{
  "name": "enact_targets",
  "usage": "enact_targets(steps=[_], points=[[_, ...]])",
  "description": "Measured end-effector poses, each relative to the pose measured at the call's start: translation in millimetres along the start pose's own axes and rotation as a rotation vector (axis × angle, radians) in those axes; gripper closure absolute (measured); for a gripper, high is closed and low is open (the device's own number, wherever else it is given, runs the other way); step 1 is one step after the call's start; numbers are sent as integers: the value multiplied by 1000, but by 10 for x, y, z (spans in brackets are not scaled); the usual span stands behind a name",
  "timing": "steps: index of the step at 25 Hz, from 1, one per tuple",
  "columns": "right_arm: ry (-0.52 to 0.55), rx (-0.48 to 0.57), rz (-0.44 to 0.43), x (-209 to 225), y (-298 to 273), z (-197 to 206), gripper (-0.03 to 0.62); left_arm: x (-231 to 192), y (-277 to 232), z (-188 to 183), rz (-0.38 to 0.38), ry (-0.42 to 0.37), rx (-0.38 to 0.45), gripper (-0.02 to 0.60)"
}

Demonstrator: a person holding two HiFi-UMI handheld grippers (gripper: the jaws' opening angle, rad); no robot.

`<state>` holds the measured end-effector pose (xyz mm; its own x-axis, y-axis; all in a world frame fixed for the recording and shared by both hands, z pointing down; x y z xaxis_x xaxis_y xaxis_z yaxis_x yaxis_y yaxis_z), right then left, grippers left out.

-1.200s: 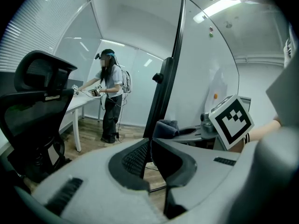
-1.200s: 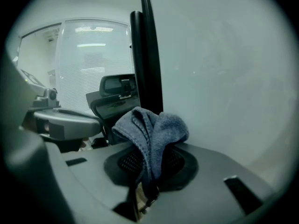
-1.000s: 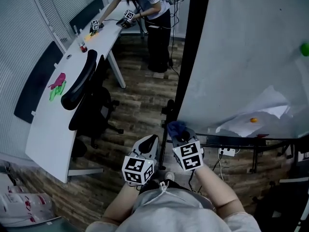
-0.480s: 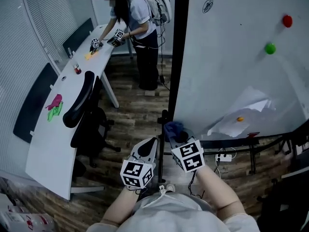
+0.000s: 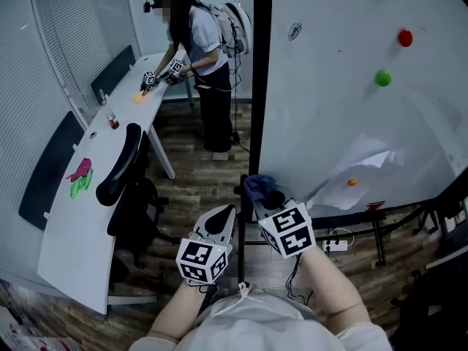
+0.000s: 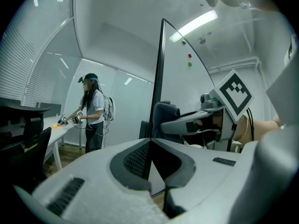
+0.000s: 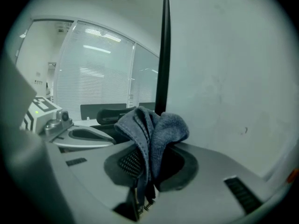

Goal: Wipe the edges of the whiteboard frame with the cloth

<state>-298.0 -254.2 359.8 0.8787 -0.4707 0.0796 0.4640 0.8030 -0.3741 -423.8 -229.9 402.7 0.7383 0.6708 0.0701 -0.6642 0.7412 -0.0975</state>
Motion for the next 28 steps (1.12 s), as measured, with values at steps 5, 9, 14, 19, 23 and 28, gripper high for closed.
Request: enact_targets(steps=[5, 9, 14, 19, 23, 28], points=[[59, 37, -2, -33, 118, -302, 525, 21, -27, -251, 51, 12, 57, 563], [95, 65, -4, -53, 205, -532, 525, -12, -23, -433, 87, 80, 105, 563], [106, 128, 0, -71, 313, -799, 525, -69, -25, -579, 40, -17, 94, 563], [117, 193, 13, -138, 412, -1042, 525, -80, 3, -691, -31, -126, 85, 563], [136, 252, 12, -168, 515, -1320, 525, -70, -20, -867, -13, -114, 116, 563], [112, 324, -9, -157, 632, -1631, 523, -106, -52, -1177, -10, -133, 166, 563]])
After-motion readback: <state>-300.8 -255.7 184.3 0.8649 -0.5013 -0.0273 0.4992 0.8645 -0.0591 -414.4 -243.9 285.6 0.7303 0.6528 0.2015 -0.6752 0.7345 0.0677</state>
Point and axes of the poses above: the fingertips, and each gripper's own axes: y backward along the fingers, x to its right, z out of its underside, the point moved 6 cm from there along y, backward along the fingers, and after that the axes turned 12 degrees about -y, right-handed, at the moved point
